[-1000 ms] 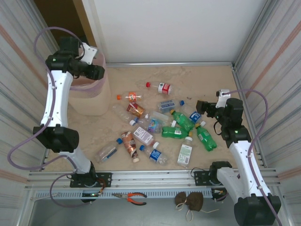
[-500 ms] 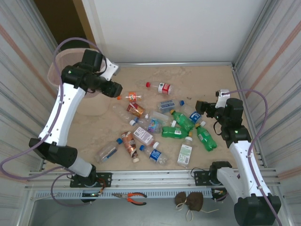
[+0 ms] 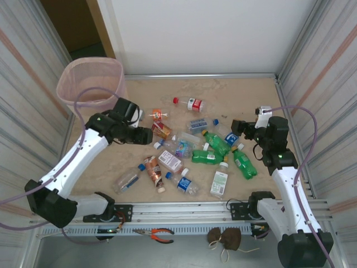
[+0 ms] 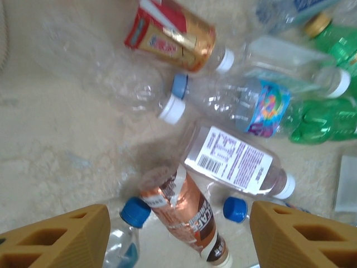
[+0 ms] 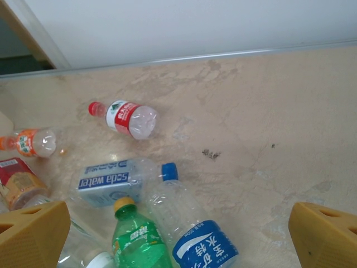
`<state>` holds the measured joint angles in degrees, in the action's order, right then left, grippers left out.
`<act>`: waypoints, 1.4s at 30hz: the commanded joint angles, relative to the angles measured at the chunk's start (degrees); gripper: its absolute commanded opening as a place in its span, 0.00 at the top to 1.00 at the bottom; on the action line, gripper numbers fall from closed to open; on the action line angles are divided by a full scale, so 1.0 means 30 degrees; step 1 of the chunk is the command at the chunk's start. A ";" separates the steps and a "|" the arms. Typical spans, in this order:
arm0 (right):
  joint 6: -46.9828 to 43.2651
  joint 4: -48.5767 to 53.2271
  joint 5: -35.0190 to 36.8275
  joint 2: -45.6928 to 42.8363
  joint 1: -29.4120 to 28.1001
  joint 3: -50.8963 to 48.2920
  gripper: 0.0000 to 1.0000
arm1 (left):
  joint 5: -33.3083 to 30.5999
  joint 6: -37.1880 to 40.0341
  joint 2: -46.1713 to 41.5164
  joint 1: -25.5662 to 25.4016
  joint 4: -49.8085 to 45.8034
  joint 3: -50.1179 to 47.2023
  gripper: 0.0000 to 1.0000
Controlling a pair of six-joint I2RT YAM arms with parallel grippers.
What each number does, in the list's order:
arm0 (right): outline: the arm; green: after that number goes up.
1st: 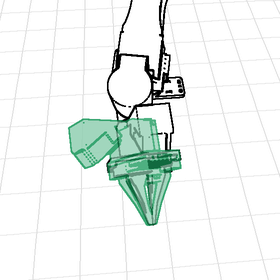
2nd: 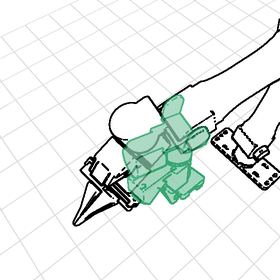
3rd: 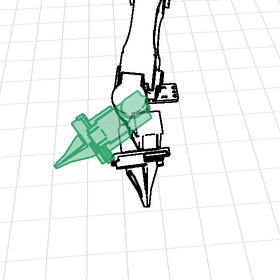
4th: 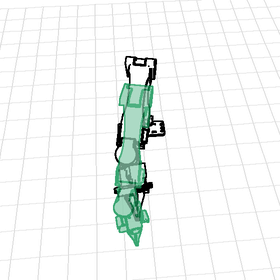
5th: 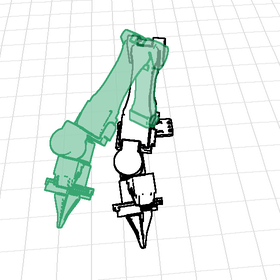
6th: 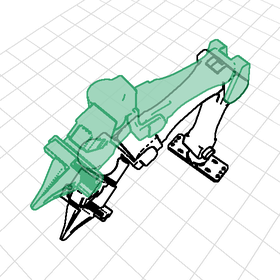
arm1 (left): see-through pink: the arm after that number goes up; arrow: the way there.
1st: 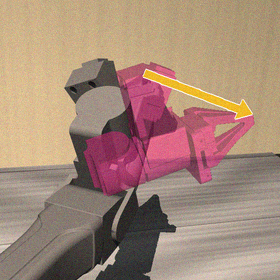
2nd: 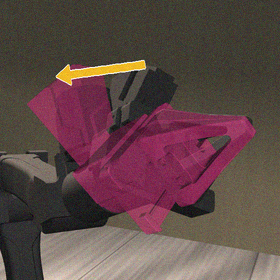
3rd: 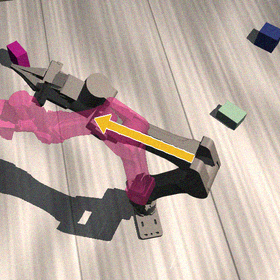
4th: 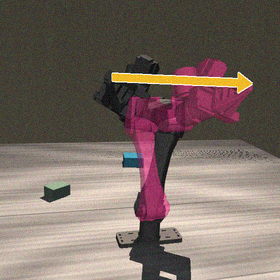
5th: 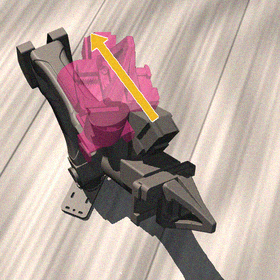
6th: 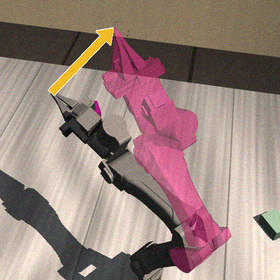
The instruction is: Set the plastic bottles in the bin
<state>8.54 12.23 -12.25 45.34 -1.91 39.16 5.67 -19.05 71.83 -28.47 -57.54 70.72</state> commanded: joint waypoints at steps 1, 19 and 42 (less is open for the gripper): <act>0.0233 -0.0180 -0.0584 -0.0085 -0.0153 0.0226 0.01 | -0.1091 0.0240 0.0086 -0.0897 -0.1326 -0.0762 0.32; 0.0292 -0.0356 -0.0746 0.0061 -0.0059 0.0105 0.01 | -0.2215 1.2305 0.0154 -0.2300 0.1788 -0.5329 0.29; 0.0173 -0.0358 -0.0780 0.0552 0.0027 0.0245 0.01 | -0.3534 1.3729 0.1694 -0.1301 0.0501 -0.7760 0.24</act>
<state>8.56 12.05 -13.76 46.63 -1.91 39.16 -3.36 23.00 76.64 -32.82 -52.21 46.39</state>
